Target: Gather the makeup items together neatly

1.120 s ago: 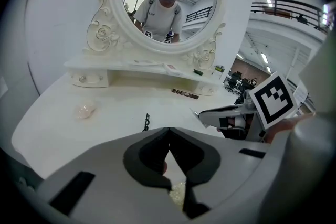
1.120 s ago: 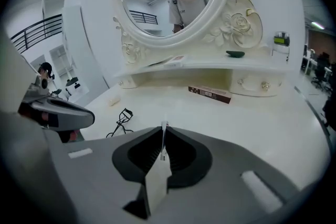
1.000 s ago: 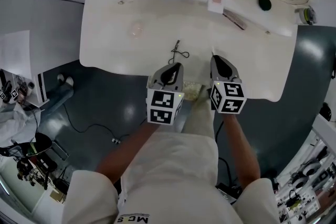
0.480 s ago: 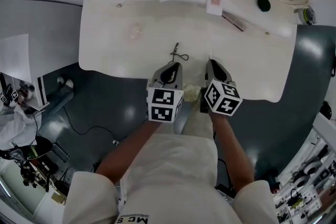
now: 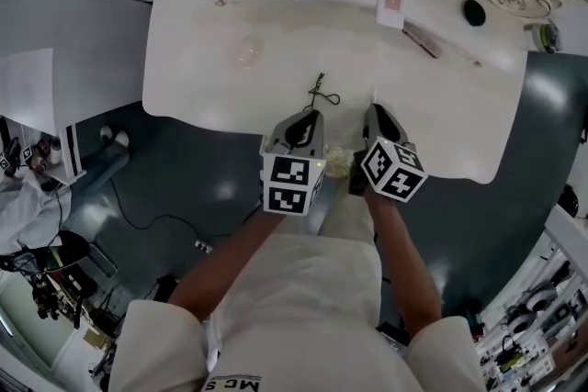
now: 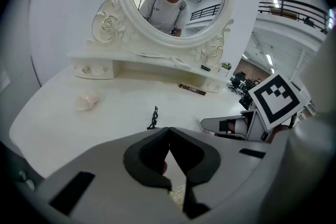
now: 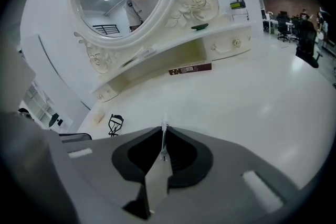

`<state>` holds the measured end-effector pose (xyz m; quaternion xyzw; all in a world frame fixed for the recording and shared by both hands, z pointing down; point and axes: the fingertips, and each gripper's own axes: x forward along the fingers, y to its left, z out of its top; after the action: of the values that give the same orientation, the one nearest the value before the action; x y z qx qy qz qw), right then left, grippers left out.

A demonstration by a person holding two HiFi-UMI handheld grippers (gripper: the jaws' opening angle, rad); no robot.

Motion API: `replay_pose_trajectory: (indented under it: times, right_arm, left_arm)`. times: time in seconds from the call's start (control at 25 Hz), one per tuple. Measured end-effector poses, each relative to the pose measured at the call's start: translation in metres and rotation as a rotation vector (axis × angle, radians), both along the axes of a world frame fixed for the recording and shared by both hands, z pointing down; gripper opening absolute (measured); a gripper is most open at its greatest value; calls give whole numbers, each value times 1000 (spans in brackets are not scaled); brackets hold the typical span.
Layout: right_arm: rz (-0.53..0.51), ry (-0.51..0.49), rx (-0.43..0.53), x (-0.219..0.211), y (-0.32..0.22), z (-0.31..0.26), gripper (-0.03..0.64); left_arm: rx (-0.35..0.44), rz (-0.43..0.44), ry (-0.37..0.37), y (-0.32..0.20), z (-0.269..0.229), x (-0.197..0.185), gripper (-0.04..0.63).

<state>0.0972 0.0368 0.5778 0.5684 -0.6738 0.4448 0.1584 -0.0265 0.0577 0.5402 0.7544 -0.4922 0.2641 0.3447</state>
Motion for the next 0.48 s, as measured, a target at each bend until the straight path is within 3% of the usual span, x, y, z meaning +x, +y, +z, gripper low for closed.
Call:
replay_pose_trajectory:
  times: [0.24, 0.48]
  right_arm:
    - [-21, 37, 5, -3, 1, 1, 35]
    - [-79, 12, 18, -9, 5, -1, 43]
  left_arm:
    - [1, -10, 2, 1, 0, -5, 9]
    - [-6, -14, 0, 7, 2, -5, 9]
